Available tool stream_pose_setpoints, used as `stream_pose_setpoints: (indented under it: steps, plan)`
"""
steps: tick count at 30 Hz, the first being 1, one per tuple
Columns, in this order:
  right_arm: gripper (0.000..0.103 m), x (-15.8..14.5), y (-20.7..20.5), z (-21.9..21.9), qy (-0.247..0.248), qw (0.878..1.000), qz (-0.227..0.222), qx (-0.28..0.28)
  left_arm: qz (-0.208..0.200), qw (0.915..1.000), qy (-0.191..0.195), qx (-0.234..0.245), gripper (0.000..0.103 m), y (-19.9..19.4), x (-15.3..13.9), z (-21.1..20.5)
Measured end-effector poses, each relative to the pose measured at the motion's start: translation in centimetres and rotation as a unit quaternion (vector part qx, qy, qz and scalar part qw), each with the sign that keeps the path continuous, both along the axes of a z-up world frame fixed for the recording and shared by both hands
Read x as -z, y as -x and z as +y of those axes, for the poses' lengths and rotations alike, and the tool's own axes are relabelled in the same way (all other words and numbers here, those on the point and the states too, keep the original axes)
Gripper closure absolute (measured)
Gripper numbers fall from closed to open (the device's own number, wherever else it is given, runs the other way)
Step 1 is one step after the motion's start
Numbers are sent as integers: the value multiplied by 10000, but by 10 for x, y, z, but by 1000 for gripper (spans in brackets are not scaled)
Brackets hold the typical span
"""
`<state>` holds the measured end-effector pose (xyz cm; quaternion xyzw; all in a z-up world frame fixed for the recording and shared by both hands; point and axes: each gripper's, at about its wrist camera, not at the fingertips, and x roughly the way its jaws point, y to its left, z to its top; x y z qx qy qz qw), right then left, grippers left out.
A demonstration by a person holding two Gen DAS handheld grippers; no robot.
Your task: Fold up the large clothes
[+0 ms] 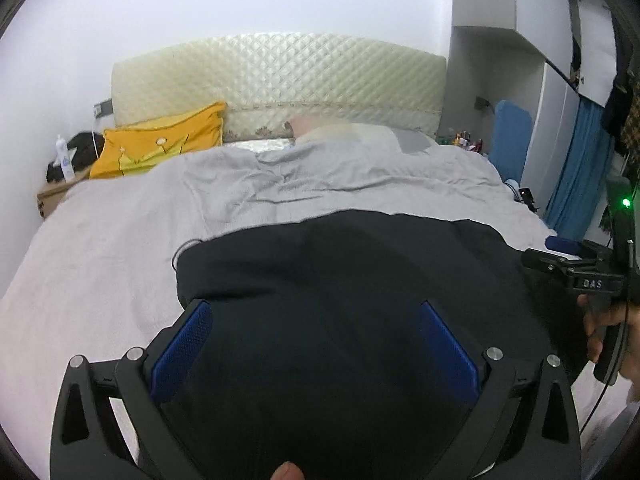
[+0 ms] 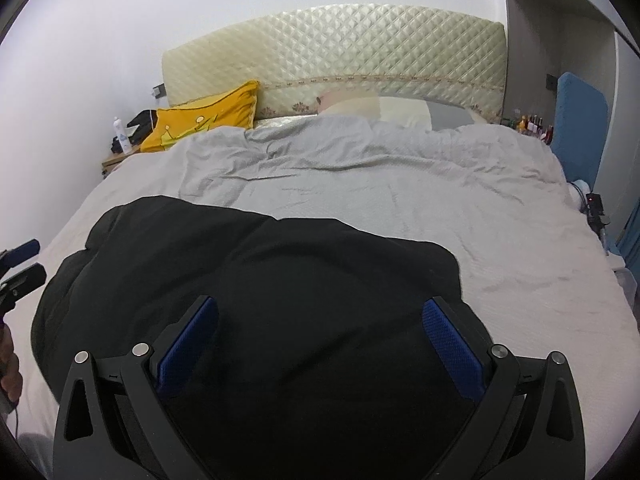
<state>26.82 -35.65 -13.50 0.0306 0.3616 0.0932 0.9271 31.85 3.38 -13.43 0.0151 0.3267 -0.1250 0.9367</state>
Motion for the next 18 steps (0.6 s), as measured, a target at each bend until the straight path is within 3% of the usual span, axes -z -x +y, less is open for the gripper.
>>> stream_pose_setpoints:
  steps: [6,12,18]
  plan:
    - [0,9,7,-20,-146,9999,62,42,41,9995,-279,-141,0,1,12,-14]
    - [1,46,-11,-19,-149,9996,218,-103,286,9978,-476,-355,0,-30,47,-19]
    - [1,53,-36,-10,-81,9999,64,-63,238,9965,-539,-592,0,-58,56,-21]
